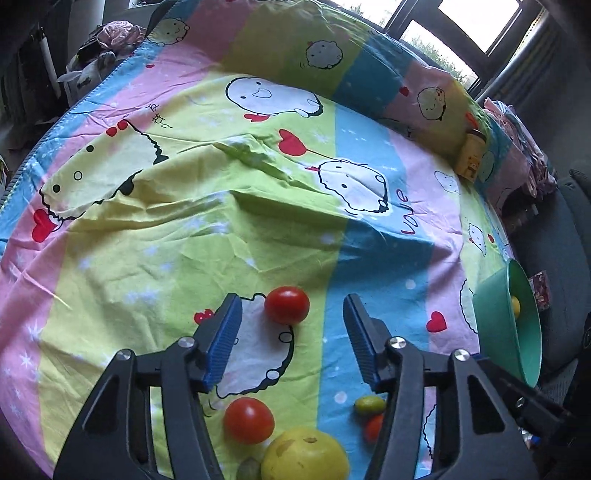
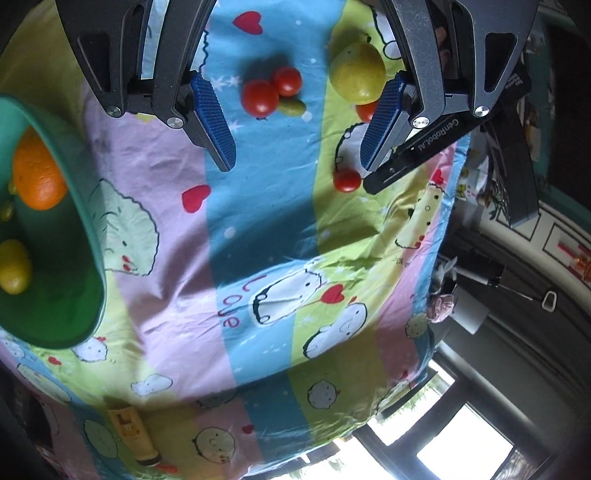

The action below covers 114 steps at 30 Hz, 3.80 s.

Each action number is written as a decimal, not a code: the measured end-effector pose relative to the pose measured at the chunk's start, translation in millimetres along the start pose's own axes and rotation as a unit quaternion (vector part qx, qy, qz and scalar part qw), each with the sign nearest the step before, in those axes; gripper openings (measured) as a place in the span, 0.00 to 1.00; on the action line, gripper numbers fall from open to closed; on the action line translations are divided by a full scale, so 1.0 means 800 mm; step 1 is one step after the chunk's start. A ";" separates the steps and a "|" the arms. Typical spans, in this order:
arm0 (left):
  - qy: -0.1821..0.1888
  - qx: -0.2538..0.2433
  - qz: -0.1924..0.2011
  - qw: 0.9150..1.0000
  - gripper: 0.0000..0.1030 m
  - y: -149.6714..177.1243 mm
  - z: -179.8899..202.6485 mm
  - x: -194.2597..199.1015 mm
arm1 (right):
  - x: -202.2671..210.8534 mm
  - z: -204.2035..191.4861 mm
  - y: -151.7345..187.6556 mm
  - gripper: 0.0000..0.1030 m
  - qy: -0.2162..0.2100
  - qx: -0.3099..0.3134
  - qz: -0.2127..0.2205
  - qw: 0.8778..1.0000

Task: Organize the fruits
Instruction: 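Move both tools away from the basin over the red cherry tomatoes, then close the left tool on a red tomato while the right tool grasps another tomato, then carry both held tomatoes in the two tools over the green basin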

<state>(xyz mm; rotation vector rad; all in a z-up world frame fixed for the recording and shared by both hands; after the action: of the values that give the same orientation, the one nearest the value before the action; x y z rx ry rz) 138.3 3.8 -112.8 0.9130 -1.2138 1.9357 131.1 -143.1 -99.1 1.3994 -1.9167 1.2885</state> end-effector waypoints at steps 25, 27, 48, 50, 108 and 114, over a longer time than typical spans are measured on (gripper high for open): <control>-0.024 0.004 -0.047 0.999 0.31 0.005 -0.010 -0.048 | -0.043 0.027 0.052 0.39 0.039 -0.006 -0.059 0.997; -0.028 -0.001 -0.043 0.999 0.31 0.005 -0.009 -0.048 | -0.044 0.027 0.053 0.39 0.043 -0.002 -0.061 0.997; -0.021 -0.031 -0.013 0.999 0.31 0.010 0.021 -0.027 | -0.048 0.031 0.045 0.32 0.046 -0.013 -0.041 0.998; -0.018 -0.035 -0.008 0.999 0.31 0.013 0.026 -0.022 | -0.045 0.036 0.042 0.32 0.047 -0.021 -0.036 0.998; 0.037 -0.072 0.026 0.996 0.31 0.025 0.084 0.016 | 0.018 0.043 -0.040 0.32 -0.017 -0.063 0.047 0.997; 0.043 -0.072 0.027 0.996 0.31 0.025 0.085 0.018 | 0.019 0.043 -0.041 0.32 -0.018 -0.063 0.048 0.997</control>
<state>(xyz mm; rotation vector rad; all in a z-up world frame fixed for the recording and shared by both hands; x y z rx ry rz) 128.5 -63.8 -88.3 0.7229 -1.3200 1.8828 160.7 -181.9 -89.5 1.2904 -2.0749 1.1690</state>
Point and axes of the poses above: each gripper's, at about its wrist camera, not at the fingertips, and x roughly against the way its jaws point, z to its right, y to its underside, the point moved 10 cm from there along -x, roughly the way its jaws point, and after that the axes turned 2 degrees about -z, right-handed, at the moved point
